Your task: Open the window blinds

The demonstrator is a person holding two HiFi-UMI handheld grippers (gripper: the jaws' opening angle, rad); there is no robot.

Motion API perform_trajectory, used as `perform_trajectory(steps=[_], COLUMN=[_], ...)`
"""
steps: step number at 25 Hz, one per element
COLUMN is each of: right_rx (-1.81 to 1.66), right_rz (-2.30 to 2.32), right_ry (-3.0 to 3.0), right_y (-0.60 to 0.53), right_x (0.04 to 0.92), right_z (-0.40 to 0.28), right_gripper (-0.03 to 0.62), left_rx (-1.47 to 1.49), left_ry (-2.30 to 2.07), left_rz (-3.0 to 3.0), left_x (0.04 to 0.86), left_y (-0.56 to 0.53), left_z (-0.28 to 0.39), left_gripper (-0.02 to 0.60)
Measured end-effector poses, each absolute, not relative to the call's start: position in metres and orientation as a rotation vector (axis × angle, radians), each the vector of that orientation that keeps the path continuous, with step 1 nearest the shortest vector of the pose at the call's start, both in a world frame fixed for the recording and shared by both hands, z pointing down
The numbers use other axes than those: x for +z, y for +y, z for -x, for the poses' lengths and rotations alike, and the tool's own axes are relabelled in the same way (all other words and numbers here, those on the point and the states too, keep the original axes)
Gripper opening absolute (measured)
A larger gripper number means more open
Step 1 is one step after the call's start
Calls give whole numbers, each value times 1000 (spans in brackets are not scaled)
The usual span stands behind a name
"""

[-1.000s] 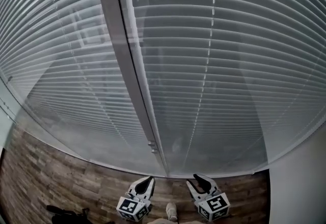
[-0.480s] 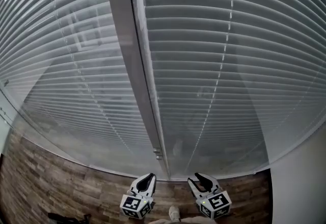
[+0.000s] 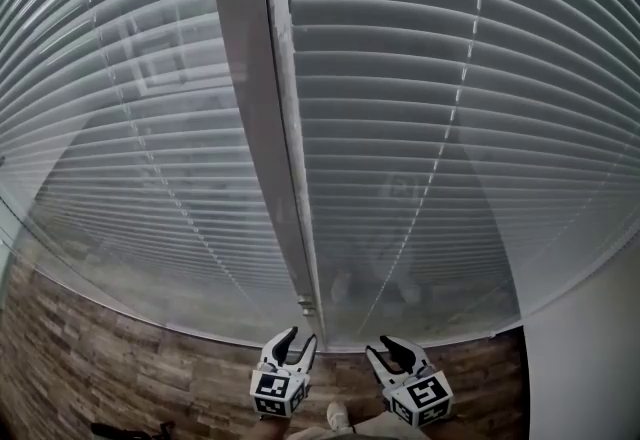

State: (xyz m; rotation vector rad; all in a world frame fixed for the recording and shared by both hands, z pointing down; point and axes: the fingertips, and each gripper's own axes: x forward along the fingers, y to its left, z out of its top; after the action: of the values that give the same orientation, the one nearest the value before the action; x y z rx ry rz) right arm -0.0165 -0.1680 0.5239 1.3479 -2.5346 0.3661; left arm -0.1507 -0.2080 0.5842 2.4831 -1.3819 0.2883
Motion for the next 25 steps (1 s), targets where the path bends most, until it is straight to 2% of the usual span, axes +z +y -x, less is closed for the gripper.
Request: perform_trajectory(steps=[11,25], right_rx=[363,354], right_rz=[-1298,-1258], right_ry=[-2568,-2599], right_y=[-176,-179], right_x=[499,511], right_z=[9,5], right_gripper=[121,121], left_rx=[404,411], left_ry=[-1505,-1608], left_rz=[-2432,-2314], left_x=[580,614], left_y=[-239,-257], left_z=[141,138], left_gripper=[167,170])
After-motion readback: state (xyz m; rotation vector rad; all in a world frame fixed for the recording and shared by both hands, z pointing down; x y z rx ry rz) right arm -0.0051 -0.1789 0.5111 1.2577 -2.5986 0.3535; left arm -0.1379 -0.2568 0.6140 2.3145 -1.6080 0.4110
